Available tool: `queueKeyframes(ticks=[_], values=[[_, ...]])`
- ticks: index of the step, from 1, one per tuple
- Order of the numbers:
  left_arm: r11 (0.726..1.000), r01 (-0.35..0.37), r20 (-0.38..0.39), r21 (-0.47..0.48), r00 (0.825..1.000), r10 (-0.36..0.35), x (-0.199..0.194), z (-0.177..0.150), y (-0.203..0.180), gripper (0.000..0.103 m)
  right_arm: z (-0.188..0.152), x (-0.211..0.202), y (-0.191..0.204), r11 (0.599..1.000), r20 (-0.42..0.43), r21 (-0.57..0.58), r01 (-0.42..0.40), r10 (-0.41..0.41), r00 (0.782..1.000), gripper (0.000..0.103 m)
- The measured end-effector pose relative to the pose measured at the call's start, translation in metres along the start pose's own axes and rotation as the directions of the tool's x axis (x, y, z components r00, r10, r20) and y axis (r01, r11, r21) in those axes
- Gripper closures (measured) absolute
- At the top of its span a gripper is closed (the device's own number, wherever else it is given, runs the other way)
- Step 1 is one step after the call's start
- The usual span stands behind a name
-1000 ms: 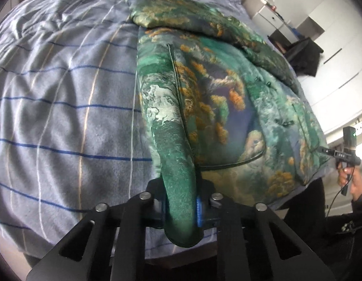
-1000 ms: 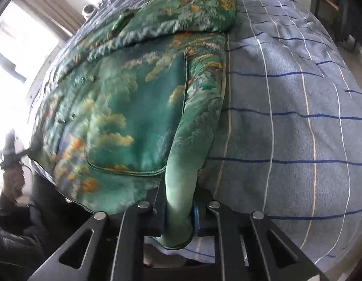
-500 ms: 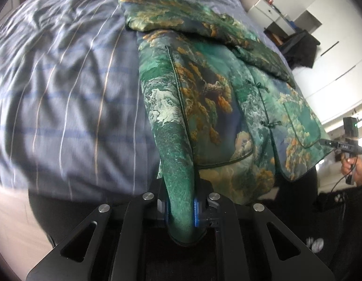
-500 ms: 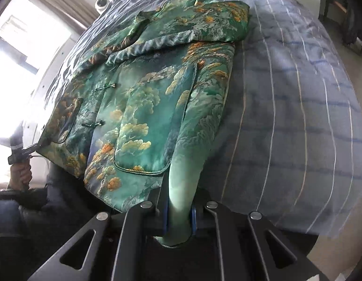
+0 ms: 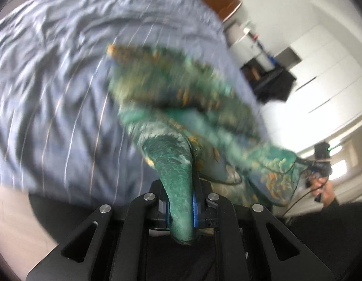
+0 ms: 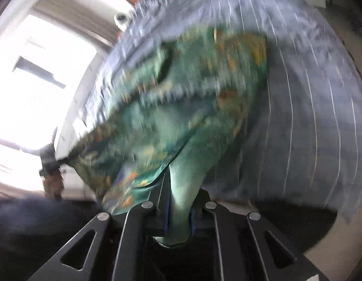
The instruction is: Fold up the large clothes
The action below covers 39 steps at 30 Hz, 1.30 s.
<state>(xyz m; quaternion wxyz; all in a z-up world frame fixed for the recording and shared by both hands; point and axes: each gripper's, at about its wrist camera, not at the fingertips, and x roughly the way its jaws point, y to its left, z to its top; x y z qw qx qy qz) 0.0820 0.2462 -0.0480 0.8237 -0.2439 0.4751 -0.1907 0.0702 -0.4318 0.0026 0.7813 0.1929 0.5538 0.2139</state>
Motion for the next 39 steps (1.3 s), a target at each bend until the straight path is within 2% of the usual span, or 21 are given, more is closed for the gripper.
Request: queueKeyframes(ticks=[2,6,12,15,19,25,28,30,32,35,36,39], values=[[1.000,0.006,0.036,-0.007,0.999,-0.006,0.007,0.024,-0.005,0.092,0.028,-0.003,-0.004,1.000,0.074,0.010,-0.028,0.027,0.997,0.091],[1.000,-0.013,0.093,-0.003,0.996,0.013,0.024,0.071,-0.002,0.092,0.080,0.011,-0.010,0.997,0.162,0.025,-0.076,0.071,0.984,0.091],[0.998,-0.035,0.094,-0.058,0.995,0.041,0.081,0.134,0.021,0.091,0.147,0.051,-0.050,0.982,0.264,0.124,-0.142,0.106,0.959,0.091],[0.995,-0.067,0.072,-0.079,0.995,0.073,0.116,0.155,0.031,0.090,0.172,0.081,-0.069,0.973,0.274,0.176,-0.149,0.097,0.957,0.091],[0.988,-0.114,0.036,-0.106,0.992,0.118,0.151,0.169,0.043,0.083,0.189,0.121,-0.099,0.945,0.282,0.289,-0.155,0.071,0.957,0.091],[0.980,-0.113,0.008,-0.166,0.993,0.116,0.170,0.177,0.058,0.078,0.191,0.157,-0.132,0.878,0.298,0.437,-0.196,0.065,0.952,0.091],[0.978,-0.054,0.020,-0.199,0.998,0.059,0.163,0.179,0.061,0.058,0.191,0.162,-0.139,0.837,0.304,0.492,-0.239,0.093,0.948,0.086],[0.973,-0.033,0.057,-0.228,0.997,0.047,0.153,0.181,0.061,0.032,0.193,0.162,-0.141,0.819,0.303,0.511,-0.262,0.114,0.946,0.078],[0.967,-0.043,0.120,-0.251,0.990,0.075,0.137,0.184,0.060,0.020,0.195,0.162,-0.142,0.788,0.318,0.533,-0.309,0.152,0.936,0.062],[0.965,-0.020,0.156,-0.261,0.986,0.063,0.123,0.187,0.061,0.020,0.197,0.157,-0.141,0.755,0.348,0.554,-0.352,0.174,0.921,0.052],[0.965,-0.017,0.162,-0.261,0.985,0.061,0.119,0.187,0.061,0.020,0.197,0.156,-0.140,0.752,0.353,0.554,-0.358,0.177,0.919,0.052],[0.974,-0.041,0.161,-0.222,0.984,0.078,0.108,0.179,0.060,0.018,0.198,0.149,-0.134,0.768,0.361,0.530,-0.360,0.179,0.915,0.051]])
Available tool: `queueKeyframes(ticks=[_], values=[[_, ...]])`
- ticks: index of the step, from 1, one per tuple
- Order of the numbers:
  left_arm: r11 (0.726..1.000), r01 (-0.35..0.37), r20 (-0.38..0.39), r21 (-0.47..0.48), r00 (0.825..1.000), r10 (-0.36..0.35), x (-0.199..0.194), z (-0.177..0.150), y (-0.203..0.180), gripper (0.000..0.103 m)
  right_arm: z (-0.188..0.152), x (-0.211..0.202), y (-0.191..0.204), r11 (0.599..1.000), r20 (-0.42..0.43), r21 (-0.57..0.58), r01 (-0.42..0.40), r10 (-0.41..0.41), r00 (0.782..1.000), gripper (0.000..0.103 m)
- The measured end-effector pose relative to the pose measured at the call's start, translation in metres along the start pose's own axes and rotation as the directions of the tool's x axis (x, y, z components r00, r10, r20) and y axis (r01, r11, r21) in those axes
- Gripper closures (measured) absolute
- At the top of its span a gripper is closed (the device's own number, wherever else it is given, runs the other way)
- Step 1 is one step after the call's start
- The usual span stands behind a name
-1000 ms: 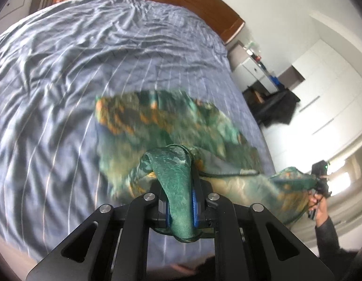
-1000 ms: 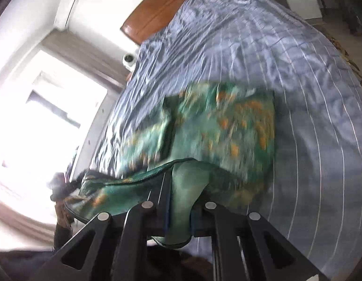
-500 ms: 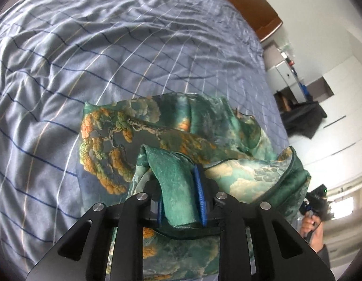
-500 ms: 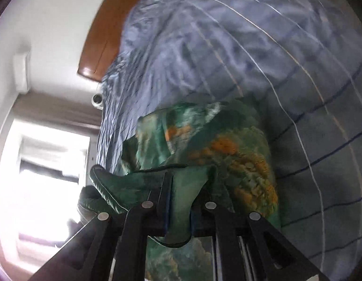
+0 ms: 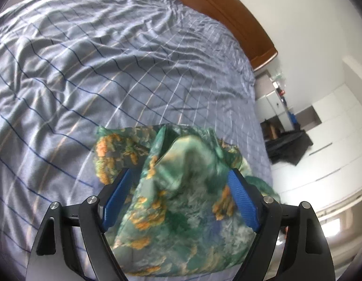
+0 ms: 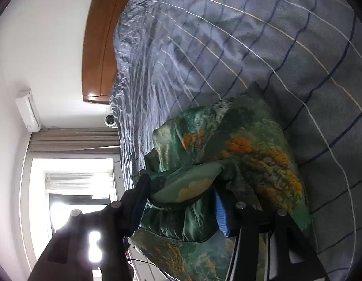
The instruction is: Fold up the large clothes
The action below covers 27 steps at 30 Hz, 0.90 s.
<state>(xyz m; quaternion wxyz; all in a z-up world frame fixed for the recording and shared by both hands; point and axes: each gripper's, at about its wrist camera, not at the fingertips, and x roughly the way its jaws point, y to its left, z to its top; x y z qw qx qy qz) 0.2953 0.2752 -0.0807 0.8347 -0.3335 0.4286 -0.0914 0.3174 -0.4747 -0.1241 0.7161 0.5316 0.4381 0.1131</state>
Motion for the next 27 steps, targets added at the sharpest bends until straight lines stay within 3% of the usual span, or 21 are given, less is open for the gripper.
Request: queueKeyframes(ticks=[7,9,11,14,17,19,22,23,24,25,26,27], values=[[0.993,-0.074,-0.076,0.087,0.994,0.081,0.013,-0.027,0.015,0.017,-0.003,-0.035,0.014,0.992,0.062,-0.117,-0.043,0.051,0.997,0.041],[0.989,-0.074,-0.094,0.128,0.992,0.087,0.023,-0.028,0.009,0.017,-0.003,-0.040,0.019,0.983,0.072,-0.181,0.031,-0.018,0.997,0.039],[0.980,-0.058,-0.115,0.192,0.990,0.081,0.036,-0.026,-0.004,0.017,-0.005,-0.034,0.031,0.944,0.083,-0.286,0.164,-0.146,0.986,0.039],[0.967,-0.054,-0.136,0.250,0.987,0.090,0.059,-0.020,-0.020,0.017,-0.011,-0.015,0.048,0.828,0.130,-0.454,0.330,-0.305,0.944,0.039],[0.966,-0.078,-0.139,0.246,0.984,0.115,0.079,-0.012,-0.027,0.017,-0.008,0.005,0.055,0.767,0.164,-0.512,0.387,-0.355,0.920,0.039],[0.966,-0.090,-0.138,0.243,0.982,0.126,0.088,-0.009,-0.029,0.019,-0.003,0.012,0.053,0.777,0.153,-0.500,0.382,-0.355,0.922,0.039],[0.954,-0.120,-0.131,0.276,0.978,0.161,0.094,-0.010,-0.031,0.047,0.003,0.033,0.053,0.745,0.154,-0.510,0.430,-0.413,0.898,0.039],[0.941,-0.143,-0.125,0.307,0.974,0.189,0.094,-0.013,-0.032,0.076,0.003,0.039,0.053,0.734,0.146,-0.519,0.437,-0.428,0.892,0.038],[0.931,-0.155,-0.125,0.330,0.970,0.206,0.094,-0.016,-0.033,0.090,0.002,0.041,0.054,0.733,0.141,-0.523,0.436,-0.431,0.892,0.039],[0.921,-0.166,-0.117,0.353,0.969,0.219,0.093,-0.020,-0.035,0.090,0.000,0.041,0.057,0.729,0.141,-0.532,0.430,-0.424,0.894,0.049],[0.910,-0.180,-0.097,0.375,0.968,0.231,0.089,-0.024,-0.037,0.092,-0.004,0.040,0.060,0.715,0.150,-0.550,0.431,-0.423,0.894,0.072],[0.894,-0.198,-0.072,0.401,0.966,0.247,0.084,-0.028,-0.040,0.094,-0.008,0.041,0.064,0.691,0.167,-0.567,0.448,-0.436,0.884,0.081]])
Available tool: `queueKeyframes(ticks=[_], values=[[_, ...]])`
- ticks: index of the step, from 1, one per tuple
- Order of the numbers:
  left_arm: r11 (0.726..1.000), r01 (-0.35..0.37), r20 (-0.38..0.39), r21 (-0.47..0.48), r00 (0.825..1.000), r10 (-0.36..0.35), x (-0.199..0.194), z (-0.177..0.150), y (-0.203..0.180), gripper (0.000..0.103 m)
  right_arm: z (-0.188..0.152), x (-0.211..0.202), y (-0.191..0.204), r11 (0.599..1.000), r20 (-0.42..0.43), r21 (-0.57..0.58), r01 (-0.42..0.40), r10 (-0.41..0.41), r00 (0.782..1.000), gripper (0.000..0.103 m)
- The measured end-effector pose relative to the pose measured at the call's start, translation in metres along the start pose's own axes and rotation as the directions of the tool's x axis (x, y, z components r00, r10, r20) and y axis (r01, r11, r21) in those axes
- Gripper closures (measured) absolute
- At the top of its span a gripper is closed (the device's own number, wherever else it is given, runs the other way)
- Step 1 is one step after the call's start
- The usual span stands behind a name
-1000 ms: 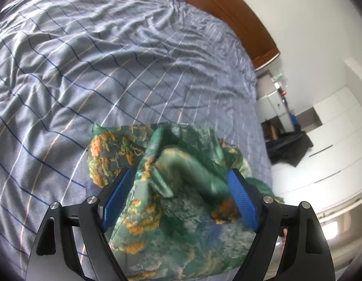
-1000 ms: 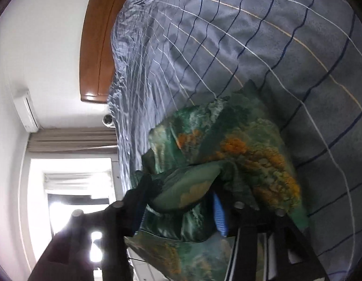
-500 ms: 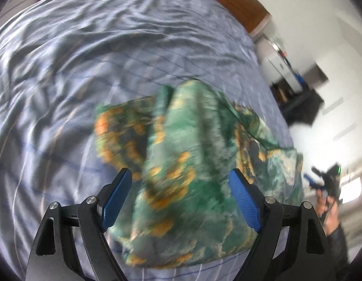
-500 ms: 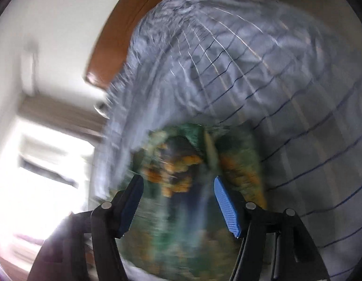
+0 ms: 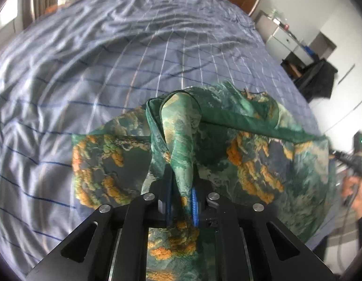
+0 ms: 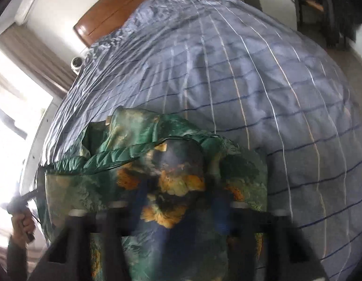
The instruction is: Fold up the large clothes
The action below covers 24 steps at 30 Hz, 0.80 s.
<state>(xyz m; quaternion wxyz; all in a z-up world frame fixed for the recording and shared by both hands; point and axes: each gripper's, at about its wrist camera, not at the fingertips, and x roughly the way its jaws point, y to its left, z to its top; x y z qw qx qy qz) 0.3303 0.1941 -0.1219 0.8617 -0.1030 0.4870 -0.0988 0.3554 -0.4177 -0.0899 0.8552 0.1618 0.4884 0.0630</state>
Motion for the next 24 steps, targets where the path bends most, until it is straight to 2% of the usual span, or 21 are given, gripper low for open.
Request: queueKeyframes(ticks=[2,5,10,12,16,20,24], values=[[1.000,-0.026,0.036,0.014,0.999,0.025,-0.011,-0.004,-0.004,0.094,-0.004,-0.010,0.011,0.997,0.025,-0.060,0.049,-0.047,0.999,0.088],[0.999,-0.051,0.103,-0.001,0.993,0.051,-0.031,-0.007,-0.007,0.095,-0.009,-0.034,0.029,0.980,0.106,-0.151,0.133,-0.118,0.987,0.090],[0.994,-0.111,0.215,0.005,0.971,0.108,-0.058,0.010,-0.016,0.095,-0.005,-0.065,0.061,0.933,0.246,-0.247,0.260,-0.199,0.949,0.091],[0.990,-0.139,0.249,0.010,0.959,0.132,-0.063,0.024,-0.020,0.095,0.005,-0.075,0.075,0.915,0.309,-0.266,0.304,-0.218,0.926,0.091],[0.984,-0.177,0.294,0.002,0.941,0.169,-0.058,0.054,-0.017,0.095,0.039,-0.084,0.091,0.907,0.389,-0.231,0.353,-0.247,0.888,0.092],[0.973,-0.230,0.342,-0.009,0.914,0.219,-0.042,0.078,-0.016,0.095,0.075,-0.075,0.102,0.889,0.452,-0.211,0.406,-0.280,0.847,0.092],[0.958,-0.288,0.331,-0.003,0.903,0.272,-0.005,0.083,-0.012,0.095,0.097,-0.043,0.105,0.868,0.444,-0.205,0.452,-0.329,0.833,0.092]])
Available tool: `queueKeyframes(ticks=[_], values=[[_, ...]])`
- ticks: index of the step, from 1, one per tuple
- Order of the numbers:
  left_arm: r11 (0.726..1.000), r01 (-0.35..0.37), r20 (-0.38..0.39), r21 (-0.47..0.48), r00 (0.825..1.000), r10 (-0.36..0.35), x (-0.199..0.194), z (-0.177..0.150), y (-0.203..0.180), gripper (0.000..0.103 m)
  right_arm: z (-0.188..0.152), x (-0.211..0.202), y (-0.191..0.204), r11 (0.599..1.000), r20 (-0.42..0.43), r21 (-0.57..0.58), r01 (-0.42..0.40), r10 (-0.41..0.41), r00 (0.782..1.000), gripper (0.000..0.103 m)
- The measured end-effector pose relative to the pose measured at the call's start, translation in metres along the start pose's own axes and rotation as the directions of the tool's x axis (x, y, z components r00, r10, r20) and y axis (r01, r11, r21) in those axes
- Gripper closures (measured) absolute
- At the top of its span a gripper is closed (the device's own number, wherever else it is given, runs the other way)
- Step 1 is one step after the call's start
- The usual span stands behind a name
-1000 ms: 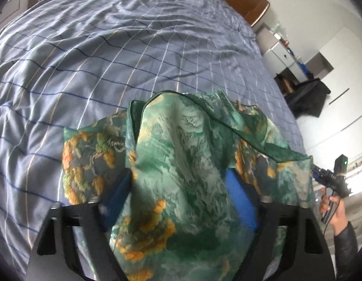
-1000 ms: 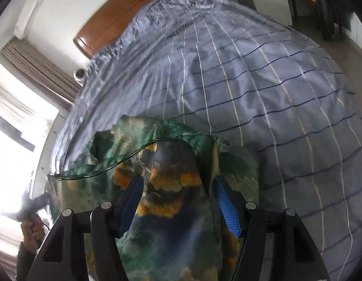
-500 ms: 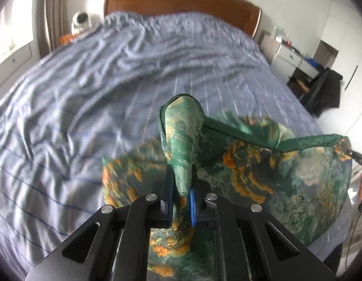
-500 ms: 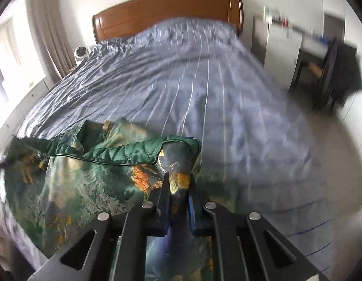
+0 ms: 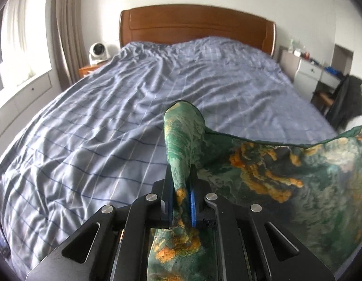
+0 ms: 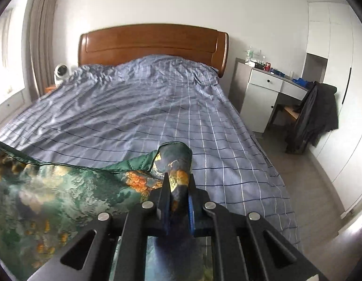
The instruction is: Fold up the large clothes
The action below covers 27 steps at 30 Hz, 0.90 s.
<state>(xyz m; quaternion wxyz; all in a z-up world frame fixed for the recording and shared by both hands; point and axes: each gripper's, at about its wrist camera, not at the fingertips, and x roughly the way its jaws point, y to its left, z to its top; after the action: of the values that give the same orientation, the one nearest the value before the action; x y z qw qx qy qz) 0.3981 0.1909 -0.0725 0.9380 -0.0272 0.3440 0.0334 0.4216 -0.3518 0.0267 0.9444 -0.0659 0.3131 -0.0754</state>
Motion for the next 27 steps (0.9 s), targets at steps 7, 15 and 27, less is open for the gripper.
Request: queueKeyframes(ticks=[7,15,27], values=[[0.998,-0.058,-0.078,-0.027,0.995,0.056,0.063,-0.053,0.004,0.094,-0.042,0.070,0.020,0.999,-0.101,-0.032,0.043,-0.046,0.994,0.092],[0.998,-0.031,-0.074,-0.048,0.997,0.028,0.083,-0.075,0.004,0.091,-0.101,0.123,0.020,0.999,-0.196,0.032,0.036,-0.029,0.980,0.092],[0.995,-0.001,-0.095,-0.097,0.995,-0.008,0.095,-0.079,0.007,0.087,-0.121,0.143,0.018,0.995,-0.231,0.096,0.008,0.015,0.973,0.091]])
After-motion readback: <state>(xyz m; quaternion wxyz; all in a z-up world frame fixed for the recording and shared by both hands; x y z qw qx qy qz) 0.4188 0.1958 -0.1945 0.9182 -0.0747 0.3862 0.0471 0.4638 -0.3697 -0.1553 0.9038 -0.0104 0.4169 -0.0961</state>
